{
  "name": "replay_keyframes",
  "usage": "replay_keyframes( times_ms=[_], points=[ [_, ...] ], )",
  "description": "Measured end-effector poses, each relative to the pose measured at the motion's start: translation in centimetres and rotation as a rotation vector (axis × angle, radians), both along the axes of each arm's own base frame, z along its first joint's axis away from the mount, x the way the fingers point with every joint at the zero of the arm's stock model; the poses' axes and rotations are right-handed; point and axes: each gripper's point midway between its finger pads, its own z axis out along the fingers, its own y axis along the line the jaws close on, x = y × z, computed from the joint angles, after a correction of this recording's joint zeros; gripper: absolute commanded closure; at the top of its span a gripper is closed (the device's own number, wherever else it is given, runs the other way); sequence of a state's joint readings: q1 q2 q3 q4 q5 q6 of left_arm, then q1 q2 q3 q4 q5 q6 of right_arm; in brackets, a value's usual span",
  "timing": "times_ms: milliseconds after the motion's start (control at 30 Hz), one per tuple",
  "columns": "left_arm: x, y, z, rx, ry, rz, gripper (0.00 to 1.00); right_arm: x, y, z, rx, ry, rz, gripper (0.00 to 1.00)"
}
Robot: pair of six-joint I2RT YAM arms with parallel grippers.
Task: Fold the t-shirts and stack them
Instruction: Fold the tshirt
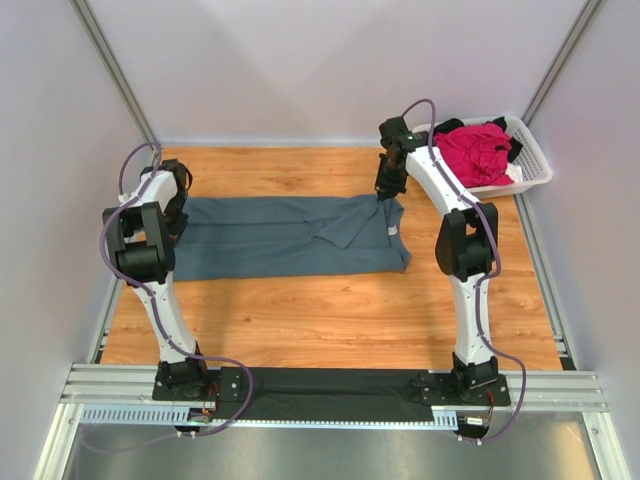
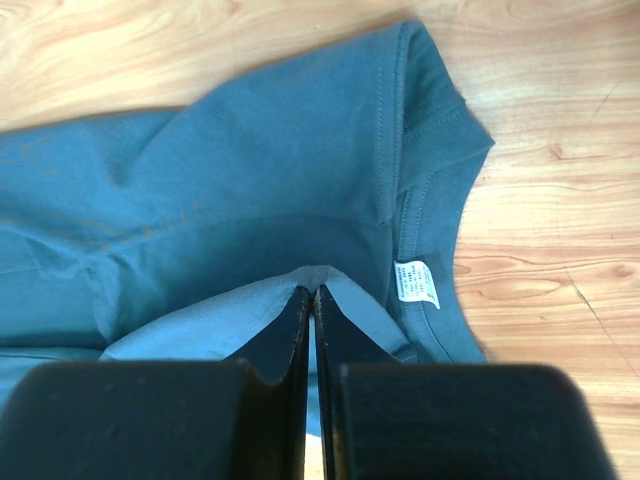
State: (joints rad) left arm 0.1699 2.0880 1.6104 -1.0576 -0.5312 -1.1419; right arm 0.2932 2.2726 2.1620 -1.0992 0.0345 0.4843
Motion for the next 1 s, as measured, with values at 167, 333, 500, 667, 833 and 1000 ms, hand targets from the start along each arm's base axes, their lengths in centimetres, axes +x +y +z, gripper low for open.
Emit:
replay_keyframes(
  times_ms=[167, 333, 500, 667, 833, 1000],
  points=[
    [0.1, 0.0, 0.0, 0.000, 0.000, 0.000, 1.00, 0.6, 0.4, 0.7, 0.018, -0.027, 0.004, 0.99],
    [0.1, 0.0, 0.0, 0.000, 0.000, 0.000, 1.00, 1.0, 0.5, 0.4, 0.020, -0.032, 0.006, 1.00],
    [0.1, 0.0, 0.0, 0.000, 0.000, 0.000, 1.00, 1.3, 0.7, -0.4, 0.022, -0.024, 0.012, 1.00],
    [0.0, 0.0, 0.0, 0.000, 0.000, 0.001, 1.00, 1.5, 1.1, -0.9, 0.039, -0.019, 0.022, 1.00],
    [0.0, 0.0, 0.0, 0.000, 0.000, 0.001, 1.00, 2.2, 1.5, -0.7, 0.053, -0.043, 0.027, 1.00],
    [0.0, 0.0, 0.0, 0.000, 0.000, 0.001, 1.00, 2.6, 1.8, -0.4, 0.065, -0.060, 0.033, 1.00]
  ],
)
